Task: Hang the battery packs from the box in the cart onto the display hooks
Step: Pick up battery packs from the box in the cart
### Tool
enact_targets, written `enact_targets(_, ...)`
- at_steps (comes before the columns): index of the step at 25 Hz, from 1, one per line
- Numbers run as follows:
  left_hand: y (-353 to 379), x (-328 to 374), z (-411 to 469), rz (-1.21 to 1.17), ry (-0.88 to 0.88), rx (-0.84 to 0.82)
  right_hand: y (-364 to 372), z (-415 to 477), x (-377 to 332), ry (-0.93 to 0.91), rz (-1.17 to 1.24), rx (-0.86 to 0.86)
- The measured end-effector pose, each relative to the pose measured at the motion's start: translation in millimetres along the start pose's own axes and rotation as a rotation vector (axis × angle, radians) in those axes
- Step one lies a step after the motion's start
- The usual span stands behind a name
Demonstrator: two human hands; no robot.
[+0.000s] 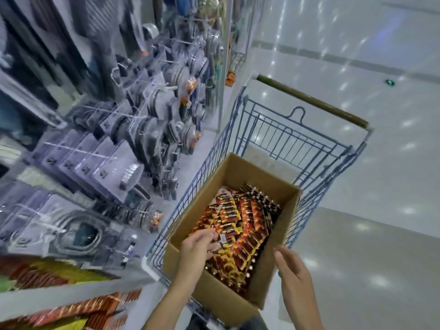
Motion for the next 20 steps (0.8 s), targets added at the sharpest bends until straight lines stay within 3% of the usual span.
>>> enact_targets(10,111,-33,108,0.163,-0.241,0.037,16,67,-9,0.097,-0.083,-0.088)
enact_targets(14,182,-55,146,0.320,-0.250,-0.049,17,93,-6,0.128,-0.104,-0.119)
enact_targets(20,252,-78,171,0.472,-0.244,-0.042,18,120,-1,0.162,-0.092,-0.132)
Point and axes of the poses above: each hand's wrist, its own z-axis towards the middle knuckle, its own y-axis out of the palm, x = y × z, the point moved 7 cm from there along z, towards the middle knuckle, and after that the axes turned 12 degrees about x, right-handed, at the moved point
